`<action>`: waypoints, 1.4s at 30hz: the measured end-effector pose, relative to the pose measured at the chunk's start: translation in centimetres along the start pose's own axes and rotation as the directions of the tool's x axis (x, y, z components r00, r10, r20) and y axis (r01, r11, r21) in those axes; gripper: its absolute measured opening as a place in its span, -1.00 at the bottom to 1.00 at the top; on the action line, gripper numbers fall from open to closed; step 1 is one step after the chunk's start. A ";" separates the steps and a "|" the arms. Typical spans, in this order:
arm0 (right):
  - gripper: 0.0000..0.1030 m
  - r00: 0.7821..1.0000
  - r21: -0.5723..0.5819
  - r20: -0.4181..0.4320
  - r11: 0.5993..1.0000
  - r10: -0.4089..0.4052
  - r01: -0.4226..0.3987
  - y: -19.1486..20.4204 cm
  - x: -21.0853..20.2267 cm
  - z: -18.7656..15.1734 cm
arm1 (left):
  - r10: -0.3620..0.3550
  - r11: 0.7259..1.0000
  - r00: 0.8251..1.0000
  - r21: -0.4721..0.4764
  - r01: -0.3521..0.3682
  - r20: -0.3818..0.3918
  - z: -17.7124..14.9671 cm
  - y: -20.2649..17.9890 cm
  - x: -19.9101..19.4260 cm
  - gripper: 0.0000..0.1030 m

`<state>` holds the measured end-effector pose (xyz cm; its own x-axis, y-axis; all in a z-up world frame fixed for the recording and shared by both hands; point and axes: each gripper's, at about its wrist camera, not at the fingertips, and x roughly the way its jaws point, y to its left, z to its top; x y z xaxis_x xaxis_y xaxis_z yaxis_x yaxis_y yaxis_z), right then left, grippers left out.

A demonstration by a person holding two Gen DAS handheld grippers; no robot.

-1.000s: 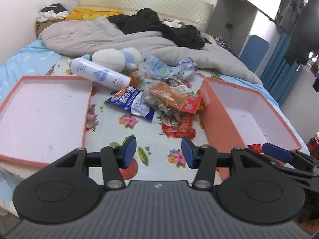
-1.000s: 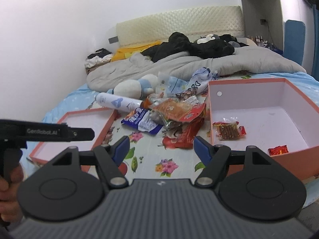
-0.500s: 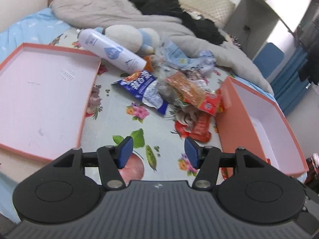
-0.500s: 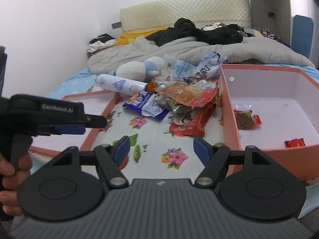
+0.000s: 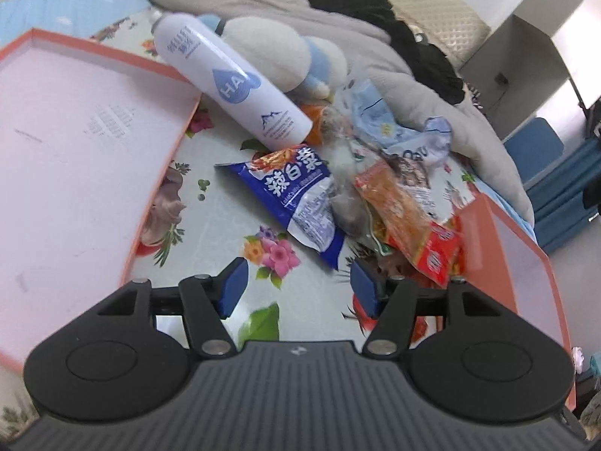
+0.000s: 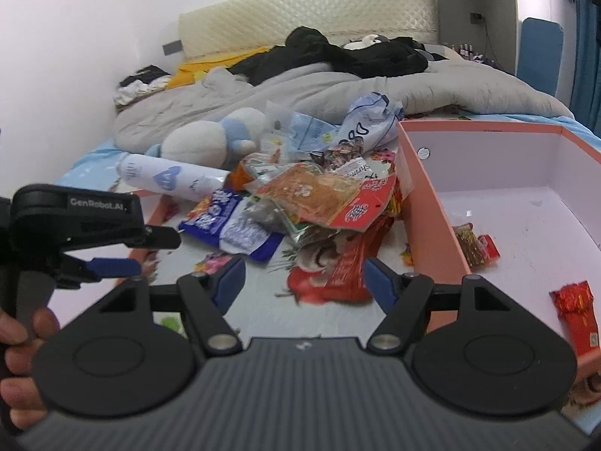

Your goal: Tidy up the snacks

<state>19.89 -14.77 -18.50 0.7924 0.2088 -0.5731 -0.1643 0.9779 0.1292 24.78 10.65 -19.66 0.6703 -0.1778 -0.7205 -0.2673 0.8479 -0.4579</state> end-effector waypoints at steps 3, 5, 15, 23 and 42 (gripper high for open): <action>0.33 0.999 0.012 -0.030 1.000 -0.023 0.023 -0.2 2.1 0.3 | -0.006 1.000 1.000 -0.028 0.005 -0.021 0.7 0.5 2.2 0.28; 0.33 0.998 0.012 -0.050 0.999 -0.047 0.047 -0.2 3.5 0.5 | 0.002 1.000 1.000 -0.029 -0.002 -0.028 1.1 0.6 3.4 0.28; 0.28 0.982 -0.033 -0.108 0.988 -0.155 0.153 0.2 8.9 0.5 | -0.009 0.997 0.998 -0.076 0.004 -0.057 3.0 1.0 8.7 0.25; 0.23 0.964 -0.106 -0.098 0.966 -0.245 0.235 -0.4 12.0 0.0 | -0.011 0.999 0.998 -0.043 0.008 -0.058 3.4 -0.1 11.3 0.25; -0.33 0.968 -0.059 -0.158 0.981 -0.193 0.186 -1.5 12.8 -0.3 | 0.034 0.994 0.999 -0.103 -0.031 0.031 3.5 -0.1 11.9 -0.51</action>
<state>30.13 -13.54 -26.29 0.7060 0.0145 -0.7080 -0.0484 0.9984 -0.0279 35.16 10.17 -26.37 0.6821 -0.1330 -0.7190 -0.3575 0.7972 -0.4865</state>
